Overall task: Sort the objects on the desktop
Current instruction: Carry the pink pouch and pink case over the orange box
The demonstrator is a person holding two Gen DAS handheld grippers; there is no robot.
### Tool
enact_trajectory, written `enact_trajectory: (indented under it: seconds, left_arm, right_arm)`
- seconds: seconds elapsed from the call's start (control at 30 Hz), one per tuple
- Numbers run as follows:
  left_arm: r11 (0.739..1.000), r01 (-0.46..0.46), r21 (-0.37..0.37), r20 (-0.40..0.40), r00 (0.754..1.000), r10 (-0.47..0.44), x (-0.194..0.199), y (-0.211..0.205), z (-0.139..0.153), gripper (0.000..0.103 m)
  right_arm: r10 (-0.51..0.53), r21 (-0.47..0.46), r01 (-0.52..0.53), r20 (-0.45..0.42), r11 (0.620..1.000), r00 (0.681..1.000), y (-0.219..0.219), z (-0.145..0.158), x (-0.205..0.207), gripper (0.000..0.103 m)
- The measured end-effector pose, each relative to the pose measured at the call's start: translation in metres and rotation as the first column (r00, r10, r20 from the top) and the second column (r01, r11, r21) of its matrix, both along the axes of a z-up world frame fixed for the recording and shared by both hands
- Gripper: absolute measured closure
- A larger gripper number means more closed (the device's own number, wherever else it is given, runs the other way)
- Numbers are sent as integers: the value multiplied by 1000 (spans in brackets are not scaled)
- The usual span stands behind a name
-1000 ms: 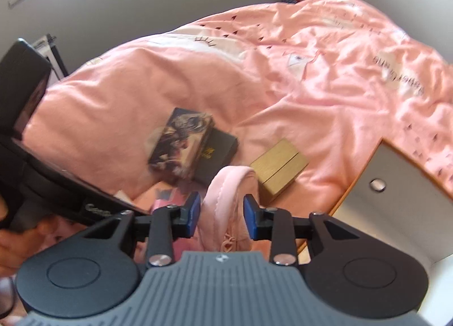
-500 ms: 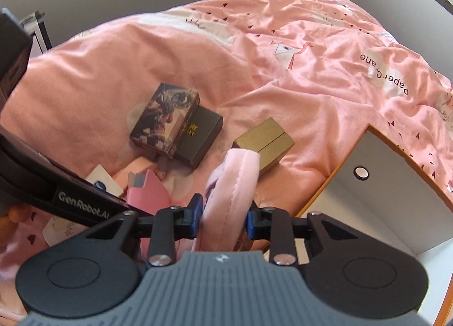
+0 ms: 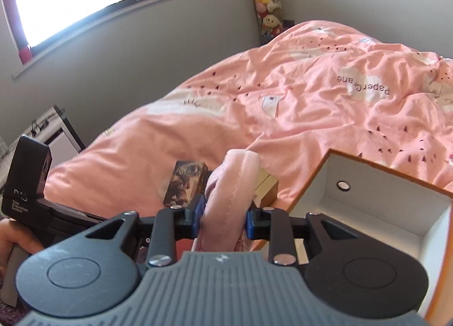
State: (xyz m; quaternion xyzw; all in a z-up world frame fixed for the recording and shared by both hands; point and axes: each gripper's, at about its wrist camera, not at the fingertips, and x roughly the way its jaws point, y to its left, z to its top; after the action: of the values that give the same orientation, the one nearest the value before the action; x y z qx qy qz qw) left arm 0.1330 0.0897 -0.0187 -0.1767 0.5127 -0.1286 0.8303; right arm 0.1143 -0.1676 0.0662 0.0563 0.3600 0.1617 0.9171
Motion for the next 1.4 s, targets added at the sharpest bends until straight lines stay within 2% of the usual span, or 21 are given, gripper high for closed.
enact_trajectory:
  seconds: [0.1, 0.2, 0.37, 0.47, 0.63, 0.93, 1.13, 1.4]
  left_arm:
    - [1000, 3, -3, 53, 999, -3, -6, -4, 19, 81]
    - [999, 31, -23, 117, 993, -28, -13, -15, 42, 81]
    - [986, 151, -76, 222, 966, -131, -20, -50, 76, 81]
    - [968, 233, -97, 247, 947, -203, -25, -79, 83, 81]
    - [935, 332, -124, 238, 925, -297, -28, -122, 67, 81]
    - [909, 391, -147, 181, 914, -364, -40, -162, 28, 82]
    - [905, 404, -133, 146, 911, -385, -45, -175, 11, 82]
    - [901, 415, -125, 91, 909, -406, -45, -182, -8, 82]
  right_arm:
    - [-33, 5, 32, 13, 999, 999, -20, 14, -15, 72]
    - [-72, -6, 72, -11, 997, 997, -43, 25, -31, 72]
    - [-119, -54, 114, -109, 992, 987, -77, 32, -53, 72]
    - [-142, -105, 124, -182, 987, 973, -91, 31, -64, 72]
    - [-163, -141, 128, -278, 982, 947, -108, 26, -74, 72]
    - [-148, -101, 115, -435, 988, 888, -128, 5, -63, 72]
    - [-139, -78, 116, -478, 990, 867, -132, -7, -52, 72]
    - [-125, -74, 101, -503, 992, 855, -131, -25, -45, 71]
